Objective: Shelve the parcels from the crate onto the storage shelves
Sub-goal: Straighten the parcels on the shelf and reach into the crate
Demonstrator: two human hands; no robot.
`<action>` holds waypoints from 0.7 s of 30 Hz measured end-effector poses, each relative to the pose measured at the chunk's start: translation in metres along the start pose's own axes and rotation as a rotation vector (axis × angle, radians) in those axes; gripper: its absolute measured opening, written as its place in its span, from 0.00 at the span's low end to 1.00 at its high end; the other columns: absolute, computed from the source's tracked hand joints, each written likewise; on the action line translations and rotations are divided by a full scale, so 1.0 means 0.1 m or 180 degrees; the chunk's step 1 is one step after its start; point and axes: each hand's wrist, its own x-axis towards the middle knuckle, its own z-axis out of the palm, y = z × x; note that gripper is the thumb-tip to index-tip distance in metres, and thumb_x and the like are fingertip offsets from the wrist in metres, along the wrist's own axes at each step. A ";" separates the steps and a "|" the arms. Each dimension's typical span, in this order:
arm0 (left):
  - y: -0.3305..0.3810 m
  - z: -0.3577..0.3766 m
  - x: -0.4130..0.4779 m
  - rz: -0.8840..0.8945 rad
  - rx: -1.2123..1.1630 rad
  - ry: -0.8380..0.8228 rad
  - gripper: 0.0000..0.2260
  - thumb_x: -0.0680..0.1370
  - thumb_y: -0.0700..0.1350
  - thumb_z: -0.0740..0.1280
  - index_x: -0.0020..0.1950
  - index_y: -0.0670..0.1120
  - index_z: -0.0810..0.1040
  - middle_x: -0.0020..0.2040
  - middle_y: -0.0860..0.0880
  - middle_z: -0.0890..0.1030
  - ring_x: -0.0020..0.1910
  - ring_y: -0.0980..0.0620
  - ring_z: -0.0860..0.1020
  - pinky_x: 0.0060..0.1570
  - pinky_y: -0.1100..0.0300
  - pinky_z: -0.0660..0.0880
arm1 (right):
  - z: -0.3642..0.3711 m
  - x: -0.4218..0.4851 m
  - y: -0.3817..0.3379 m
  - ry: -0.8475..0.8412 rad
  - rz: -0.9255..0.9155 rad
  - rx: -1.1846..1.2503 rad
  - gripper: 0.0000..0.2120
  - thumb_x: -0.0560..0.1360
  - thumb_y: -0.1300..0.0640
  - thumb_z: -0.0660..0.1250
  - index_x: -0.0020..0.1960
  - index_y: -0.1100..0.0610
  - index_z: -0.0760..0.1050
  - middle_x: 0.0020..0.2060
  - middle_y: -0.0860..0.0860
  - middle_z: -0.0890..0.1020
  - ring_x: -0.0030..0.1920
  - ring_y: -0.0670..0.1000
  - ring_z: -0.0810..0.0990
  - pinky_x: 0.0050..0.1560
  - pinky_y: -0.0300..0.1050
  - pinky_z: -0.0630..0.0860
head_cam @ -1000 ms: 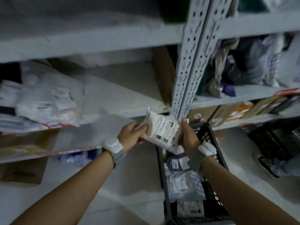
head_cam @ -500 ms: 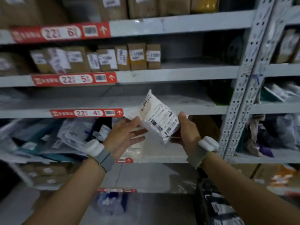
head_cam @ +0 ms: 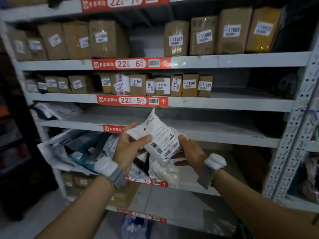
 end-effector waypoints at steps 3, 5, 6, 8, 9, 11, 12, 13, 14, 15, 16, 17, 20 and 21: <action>0.06 -0.30 0.03 0.0142 0.0565 -0.0045 0.27 0.71 0.40 0.77 0.67 0.53 0.74 0.55 0.50 0.84 0.53 0.49 0.84 0.51 0.50 0.81 | 0.09 0.00 -0.07 0.0130 -0.0288 -0.0349 0.20 0.84 0.44 0.53 0.48 0.56 0.77 0.41 0.56 0.84 0.41 0.54 0.84 0.43 0.50 0.84; 0.08 -0.40 0.04 0.0193 0.0895 -0.0136 0.25 0.72 0.43 0.76 0.67 0.52 0.75 0.55 0.51 0.85 0.53 0.51 0.83 0.51 0.52 0.81 | 0.11 0.02 -0.12 0.0100 -0.0548 -0.0792 0.21 0.83 0.42 0.53 0.45 0.55 0.76 0.39 0.54 0.84 0.41 0.55 0.84 0.46 0.56 0.84; 0.10 -0.50 -0.01 0.0152 0.1012 -0.0208 0.22 0.74 0.45 0.75 0.67 0.51 0.75 0.54 0.50 0.85 0.54 0.49 0.83 0.51 0.51 0.82 | 0.20 0.01 -0.14 0.0028 -0.0675 -0.1124 0.22 0.83 0.41 0.52 0.45 0.55 0.76 0.40 0.54 0.84 0.42 0.55 0.85 0.49 0.58 0.83; 0.09 -0.56 -0.04 0.0117 0.1285 -0.0391 0.16 0.76 0.47 0.72 0.63 0.50 0.78 0.52 0.49 0.85 0.52 0.44 0.84 0.51 0.46 0.82 | 0.28 0.01 -0.18 -0.0058 -0.0868 -0.1601 0.23 0.83 0.40 0.51 0.46 0.54 0.76 0.42 0.54 0.84 0.44 0.55 0.84 0.52 0.59 0.81; 0.08 -0.56 -0.04 0.0168 0.1451 -0.0431 0.12 0.77 0.48 0.71 0.59 0.49 0.80 0.49 0.49 0.86 0.50 0.41 0.83 0.50 0.44 0.82 | 0.31 0.02 -0.20 -0.0046 -0.0937 -0.1717 0.23 0.83 0.40 0.50 0.46 0.54 0.75 0.43 0.54 0.84 0.44 0.54 0.84 0.53 0.58 0.80; 0.06 -0.63 -0.05 0.0233 0.1598 -0.0344 0.06 0.77 0.47 0.71 0.50 0.47 0.84 0.45 0.48 0.86 0.47 0.41 0.84 0.49 0.42 0.80 | 0.41 0.04 -0.24 -0.0049 -0.0963 -0.1850 0.22 0.83 0.40 0.50 0.47 0.54 0.75 0.44 0.54 0.84 0.44 0.54 0.83 0.54 0.58 0.80; 0.04 -0.68 -0.04 0.0229 0.1593 -0.0265 0.05 0.77 0.47 0.71 0.47 0.46 0.84 0.44 0.48 0.86 0.46 0.42 0.84 0.49 0.42 0.81 | 0.46 0.04 -0.25 -0.0070 -0.0948 -0.1855 0.22 0.83 0.40 0.50 0.48 0.54 0.75 0.44 0.54 0.84 0.45 0.54 0.83 0.55 0.57 0.79; 0.01 -0.73 -0.02 0.0235 0.1585 -0.0172 0.05 0.77 0.46 0.72 0.44 0.46 0.85 0.44 0.48 0.86 0.46 0.44 0.84 0.49 0.43 0.81 | 0.50 0.05 -0.26 -0.0098 -0.0937 -0.1831 0.23 0.83 0.40 0.50 0.49 0.55 0.76 0.44 0.54 0.84 0.45 0.54 0.83 0.55 0.57 0.79; -0.02 -0.78 0.00 0.0252 0.1592 -0.0061 0.05 0.76 0.46 0.72 0.42 0.46 0.84 0.43 0.47 0.86 0.45 0.46 0.84 0.49 0.45 0.82 | 0.54 0.07 -0.25 -0.0135 -0.0950 -0.1829 0.23 0.83 0.41 0.50 0.50 0.56 0.76 0.44 0.54 0.84 0.46 0.55 0.83 0.55 0.56 0.78; -0.06 -0.84 0.02 0.0250 0.1551 0.0075 0.06 0.76 0.45 0.73 0.42 0.45 0.84 0.42 0.47 0.86 0.43 0.47 0.84 0.47 0.48 0.81 | 0.60 0.08 -0.24 -0.0180 -0.0937 -0.1833 0.24 0.83 0.41 0.50 0.51 0.57 0.76 0.45 0.55 0.84 0.47 0.55 0.82 0.55 0.54 0.77; -0.08 -0.87 0.03 0.0235 0.1479 0.0230 0.06 0.76 0.45 0.73 0.41 0.44 0.84 0.41 0.46 0.86 0.41 0.48 0.83 0.44 0.51 0.81 | 0.64 0.10 -0.22 -0.0193 -0.0954 -0.1789 0.23 0.83 0.40 0.50 0.53 0.57 0.75 0.47 0.55 0.83 0.48 0.55 0.82 0.54 0.52 0.77; -0.10 -0.90 0.04 0.0223 0.1384 0.0363 0.06 0.76 0.44 0.73 0.41 0.43 0.84 0.40 0.46 0.86 0.40 0.48 0.83 0.42 0.52 0.81 | 0.69 0.13 -0.19 -0.0169 -0.0965 -0.1643 0.21 0.83 0.40 0.51 0.56 0.54 0.73 0.49 0.53 0.83 0.49 0.53 0.82 0.54 0.51 0.77; -0.16 -1.03 0.12 0.0086 0.1025 0.0757 0.05 0.75 0.44 0.74 0.42 0.43 0.84 0.40 0.44 0.86 0.41 0.45 0.84 0.44 0.46 0.83 | 0.81 0.25 -0.10 -0.0131 -0.0979 -0.1217 0.21 0.80 0.37 0.57 0.67 0.48 0.64 0.57 0.50 0.81 0.53 0.51 0.81 0.53 0.49 0.79; -0.17 -1.10 0.17 0.0033 0.0936 0.0894 0.05 0.75 0.45 0.74 0.43 0.43 0.85 0.41 0.44 0.86 0.43 0.44 0.84 0.45 0.43 0.83 | 0.84 0.31 -0.07 -0.0113 -0.1017 -0.1152 0.25 0.79 0.36 0.59 0.70 0.48 0.61 0.59 0.50 0.80 0.56 0.51 0.81 0.53 0.48 0.79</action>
